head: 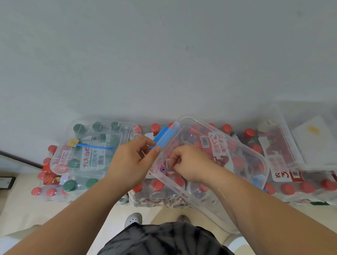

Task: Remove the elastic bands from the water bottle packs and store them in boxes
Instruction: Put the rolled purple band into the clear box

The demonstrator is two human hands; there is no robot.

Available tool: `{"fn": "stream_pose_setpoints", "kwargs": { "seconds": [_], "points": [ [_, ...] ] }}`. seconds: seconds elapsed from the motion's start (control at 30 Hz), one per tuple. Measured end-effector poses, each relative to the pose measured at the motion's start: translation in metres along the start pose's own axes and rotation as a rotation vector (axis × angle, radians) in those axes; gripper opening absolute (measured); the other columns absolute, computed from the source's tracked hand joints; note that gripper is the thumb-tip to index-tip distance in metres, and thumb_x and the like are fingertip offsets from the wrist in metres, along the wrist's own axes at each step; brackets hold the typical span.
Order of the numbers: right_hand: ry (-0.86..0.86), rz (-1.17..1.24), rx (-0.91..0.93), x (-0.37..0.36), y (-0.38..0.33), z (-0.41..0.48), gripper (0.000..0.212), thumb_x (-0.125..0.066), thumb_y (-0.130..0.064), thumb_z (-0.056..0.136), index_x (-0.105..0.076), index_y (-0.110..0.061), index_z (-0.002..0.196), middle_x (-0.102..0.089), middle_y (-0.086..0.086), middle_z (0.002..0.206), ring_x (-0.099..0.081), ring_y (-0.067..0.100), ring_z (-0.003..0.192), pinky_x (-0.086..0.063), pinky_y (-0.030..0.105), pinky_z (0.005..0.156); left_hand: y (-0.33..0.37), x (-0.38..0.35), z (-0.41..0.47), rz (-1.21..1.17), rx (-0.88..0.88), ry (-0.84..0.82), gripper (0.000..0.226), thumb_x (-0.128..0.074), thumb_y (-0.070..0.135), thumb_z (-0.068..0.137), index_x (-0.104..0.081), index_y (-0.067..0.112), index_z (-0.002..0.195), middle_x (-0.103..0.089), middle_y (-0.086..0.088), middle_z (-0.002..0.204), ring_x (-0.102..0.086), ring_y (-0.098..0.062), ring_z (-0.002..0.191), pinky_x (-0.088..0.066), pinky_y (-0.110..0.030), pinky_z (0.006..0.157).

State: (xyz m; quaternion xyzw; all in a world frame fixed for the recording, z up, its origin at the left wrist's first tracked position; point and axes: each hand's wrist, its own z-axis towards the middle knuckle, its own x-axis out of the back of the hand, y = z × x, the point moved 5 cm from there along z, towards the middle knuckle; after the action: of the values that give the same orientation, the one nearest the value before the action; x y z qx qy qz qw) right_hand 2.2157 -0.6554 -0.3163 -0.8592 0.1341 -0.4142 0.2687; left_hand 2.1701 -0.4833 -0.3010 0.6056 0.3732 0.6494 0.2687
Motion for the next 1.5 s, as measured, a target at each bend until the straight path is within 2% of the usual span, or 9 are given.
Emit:
{"fn": "stream_pose_setpoints", "kwargs": {
  "seconds": [0.23, 0.4, 0.53, 0.7, 0.87, 1.0, 1.17, 1.37, 1.5],
  "points": [
    [0.419, 0.144, 0.285, 0.038, -0.057, -0.032, 0.017, -0.062, -0.013, 0.085, -0.062, -0.028, 0.076, -0.062, -0.015, 0.063, -0.057, 0.005, 0.060, -0.047, 0.027, 0.059, -0.008, 0.036, 0.004, 0.046, 0.071, 0.134, 0.016, -0.061, 0.047, 0.092, -0.068, 0.032, 0.094, -0.069, 0.012, 0.072, -0.065, -0.005, 0.062, -0.053, -0.028, 0.059],
    [0.388, 0.209, 0.479, 0.029, -0.140, -0.039, 0.007, -0.065, -0.015, 0.091, -0.065, -0.022, 0.094, -0.071, -0.008, 0.085, -0.066, 0.013, 0.079, -0.056, 0.038, 0.075, -0.042, 0.091, 0.009, 0.205, 0.142, 0.197, 0.025, -0.066, 0.049, 0.088, -0.065, 0.033, 0.107, -0.066, 0.011, 0.093, -0.065, -0.005, 0.071, -0.055, -0.032, 0.071],
    [0.205, 0.081, 0.376, -0.019, -0.180, -0.007, 0.031, -0.069, -0.034, 0.091, -0.061, -0.025, 0.120, -0.061, -0.001, 0.123, -0.058, 0.021, 0.115, -0.046, 0.040, 0.101, -0.080, 0.131, 0.012, 0.309, 0.166, 0.185, 0.034, -0.068, 0.046, 0.086, -0.065, 0.026, 0.113, -0.061, 0.004, 0.108, -0.063, -0.011, 0.082, -0.042, -0.021, 0.068],
    [0.210, -0.030, 0.177, -0.074, -0.183, 0.040, 0.053, -0.068, -0.049, 0.089, -0.052, -0.027, 0.135, -0.050, 0.000, 0.142, -0.040, 0.026, 0.135, -0.036, 0.042, 0.113, -0.132, 0.161, 0.018, 0.473, 0.191, 0.099, 0.051, -0.067, 0.052, 0.085, -0.061, 0.026, 0.128, -0.057, -0.008, 0.132, -0.054, -0.031, 0.118, -0.044, -0.043, 0.100],
    [0.208, -0.078, -0.095, -0.106, -0.151, 0.072, 0.064, -0.061, -0.052, 0.093, -0.036, -0.030, 0.148, -0.020, 0.009, 0.167, -0.005, 0.033, 0.157, -0.019, 0.054, 0.125, -0.171, 0.166, 0.022, 0.447, 0.271, -0.065, 0.067, -0.059, 0.056, 0.089, -0.039, 0.033, 0.148, -0.039, -0.011, 0.154, -0.039, -0.037, 0.138, -0.033, -0.051, 0.112],
    [0.256, 0.050, -0.211, -0.117, -0.136, 0.073, 0.072, -0.066, -0.057, 0.087, -0.036, -0.036, 0.148, 0.003, -0.003, 0.172, -0.005, 0.033, 0.158, -0.020, 0.052, 0.126, -0.180, 0.159, 0.022, 0.312, 0.257, -0.185, 0.071, -0.062, 0.050, 0.090, -0.034, 0.028, 0.151, -0.047, -0.009, 0.149, -0.045, -0.033, 0.134, -0.038, -0.048, 0.109],
    [0.350, 0.127, -0.223, -0.113, -0.142, 0.064, 0.061, -0.071, -0.057, 0.084, -0.050, -0.034, 0.136, -0.030, 0.006, 0.162, -0.038, 0.030, 0.144, -0.038, 0.041, 0.114, -0.178, 0.166, 0.027, 0.232, 0.253, -0.158, 0.070, -0.064, 0.050, 0.089, -0.038, 0.026, 0.149, -0.048, -0.008, 0.148, -0.045, -0.030, 0.134, -0.039, -0.048, 0.111],
    [0.448, 0.143, -0.063, -0.094, -0.184, 0.028, 0.061, -0.068, -0.066, 0.080, -0.049, -0.040, 0.133, -0.035, 0.001, 0.151, -0.034, 0.029, 0.142, -0.035, 0.045, 0.116, -0.149, 0.206, 0.027, 0.175, 0.176, 0.084, 0.067, -0.065, 0.053, 0.085, -0.044, 0.028, 0.143, -0.052, -0.005, 0.144, -0.047, -0.028, 0.131, -0.041, -0.048, 0.108],
    [0.591, 0.191, -0.021, -0.066, -0.202, -0.010, 0.050, -0.063, -0.070, 0.079, -0.049, -0.052, 0.124, -0.011, 0.000, 0.170, -0.011, 0.025, 0.155, -0.017, 0.047, 0.122, -0.120, 0.218, 0.023, -0.017, 0.139, 0.116, 0.062, -0.055, 0.061, 0.083, -0.042, 0.041, 0.141, -0.050, 0.004, 0.137, -0.051, -0.022, 0.124, -0.046, -0.047, 0.101]
  ]
}}
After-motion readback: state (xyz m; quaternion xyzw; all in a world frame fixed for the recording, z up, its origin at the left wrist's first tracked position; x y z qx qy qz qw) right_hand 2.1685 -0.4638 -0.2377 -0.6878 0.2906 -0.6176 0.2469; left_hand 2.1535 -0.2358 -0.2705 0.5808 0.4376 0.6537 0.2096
